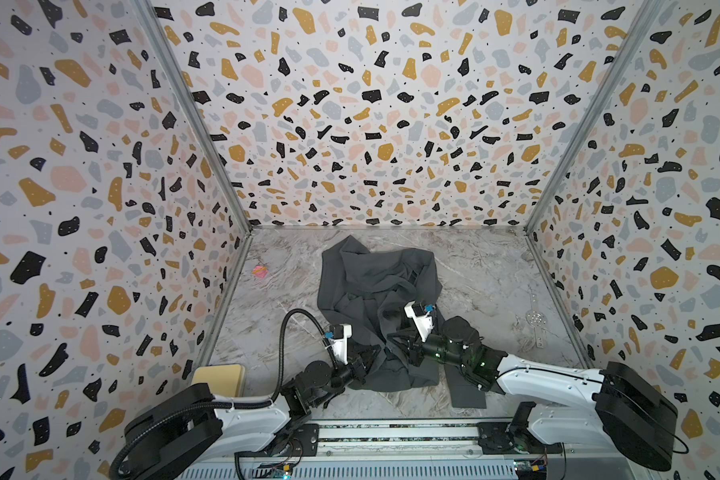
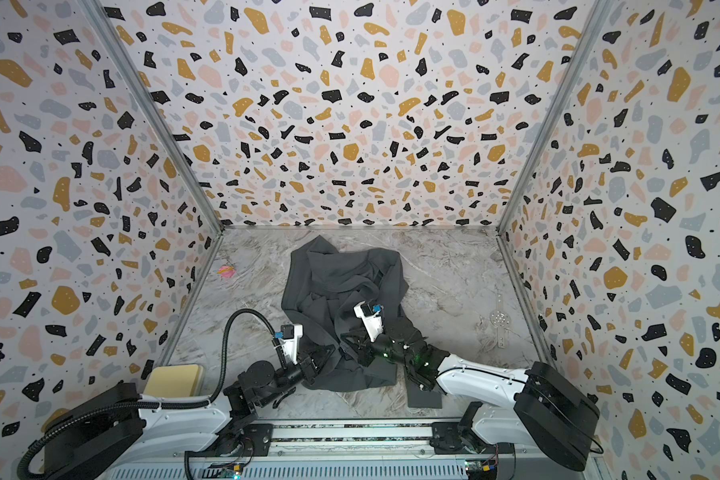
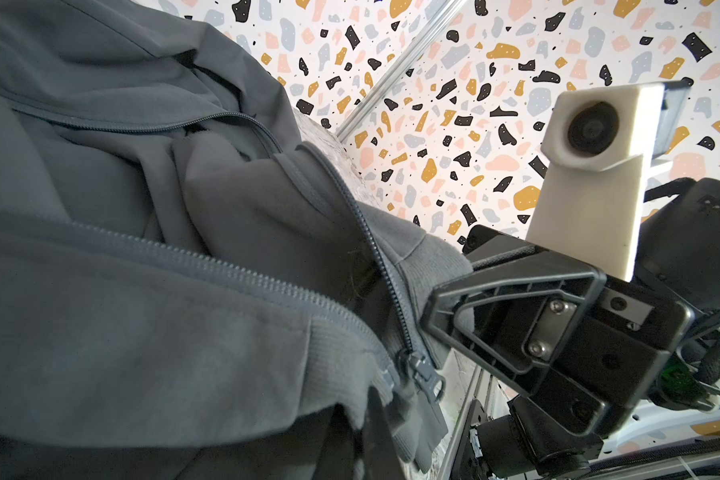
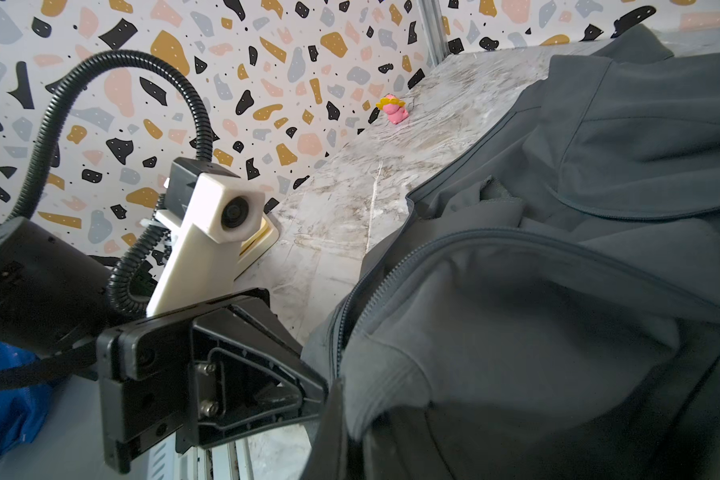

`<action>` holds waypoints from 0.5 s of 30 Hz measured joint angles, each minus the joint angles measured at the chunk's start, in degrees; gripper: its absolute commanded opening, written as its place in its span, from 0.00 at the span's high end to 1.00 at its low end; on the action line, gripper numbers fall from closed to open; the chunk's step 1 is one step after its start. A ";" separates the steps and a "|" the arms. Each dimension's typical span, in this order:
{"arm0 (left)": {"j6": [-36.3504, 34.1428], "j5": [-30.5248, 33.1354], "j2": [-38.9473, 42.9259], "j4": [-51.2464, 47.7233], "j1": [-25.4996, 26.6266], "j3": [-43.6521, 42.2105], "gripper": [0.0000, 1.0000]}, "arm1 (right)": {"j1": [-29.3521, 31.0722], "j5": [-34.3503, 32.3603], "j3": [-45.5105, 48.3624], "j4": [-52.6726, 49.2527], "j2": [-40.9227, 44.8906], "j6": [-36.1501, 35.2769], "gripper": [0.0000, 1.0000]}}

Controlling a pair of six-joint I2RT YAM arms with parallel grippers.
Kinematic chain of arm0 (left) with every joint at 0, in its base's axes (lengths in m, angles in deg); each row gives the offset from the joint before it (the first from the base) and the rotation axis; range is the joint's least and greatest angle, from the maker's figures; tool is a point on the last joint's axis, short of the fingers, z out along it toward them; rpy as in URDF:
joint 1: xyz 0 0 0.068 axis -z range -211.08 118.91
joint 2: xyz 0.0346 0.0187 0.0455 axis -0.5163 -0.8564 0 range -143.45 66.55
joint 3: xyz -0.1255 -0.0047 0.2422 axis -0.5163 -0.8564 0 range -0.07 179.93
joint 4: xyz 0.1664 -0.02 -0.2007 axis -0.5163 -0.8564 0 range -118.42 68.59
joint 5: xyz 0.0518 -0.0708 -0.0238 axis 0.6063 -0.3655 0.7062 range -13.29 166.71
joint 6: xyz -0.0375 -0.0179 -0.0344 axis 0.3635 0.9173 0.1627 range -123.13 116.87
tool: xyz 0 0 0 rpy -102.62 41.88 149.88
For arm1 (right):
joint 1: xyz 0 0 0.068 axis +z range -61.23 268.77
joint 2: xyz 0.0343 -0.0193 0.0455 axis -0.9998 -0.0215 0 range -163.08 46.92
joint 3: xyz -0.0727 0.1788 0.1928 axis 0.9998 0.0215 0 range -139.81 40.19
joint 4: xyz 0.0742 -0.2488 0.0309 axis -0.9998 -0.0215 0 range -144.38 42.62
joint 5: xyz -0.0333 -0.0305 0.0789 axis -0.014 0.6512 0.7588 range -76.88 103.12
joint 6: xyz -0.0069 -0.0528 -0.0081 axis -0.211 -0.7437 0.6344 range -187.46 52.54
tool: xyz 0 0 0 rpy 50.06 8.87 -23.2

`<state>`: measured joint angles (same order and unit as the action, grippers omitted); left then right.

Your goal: Zip up the jacket

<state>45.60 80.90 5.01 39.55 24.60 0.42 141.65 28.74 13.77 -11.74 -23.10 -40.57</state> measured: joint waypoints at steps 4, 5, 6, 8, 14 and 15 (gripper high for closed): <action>0.07 0.00 0.00 0.13 0.00 0.00 1.00 | 0.00 0.11 0.00 0.04 -0.07 0.00 1.00; 0.09 0.00 0.00 0.13 0.00 0.00 1.00 | 0.00 0.15 0.00 0.07 -0.11 0.00 1.00; 0.11 0.02 0.02 0.13 0.00 0.00 1.00 | 0.00 0.20 0.00 0.07 -0.13 0.00 1.00; 0.13 0.02 0.02 0.13 0.00 0.00 1.00 | 0.02 0.22 0.00 0.07 -0.17 0.00 1.00; 0.13 0.02 0.02 0.13 0.00 0.00 1.00 | 0.00 0.39 0.00 0.24 -0.44 0.00 1.00; 0.13 0.02 0.02 0.13 0.00 0.00 1.00 | 0.00 0.39 0.00 0.33 -0.44 0.00 1.00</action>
<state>45.73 80.92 5.04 39.69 24.60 0.42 141.65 29.13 13.77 -11.41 -23.54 -40.57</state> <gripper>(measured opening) 0.056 0.075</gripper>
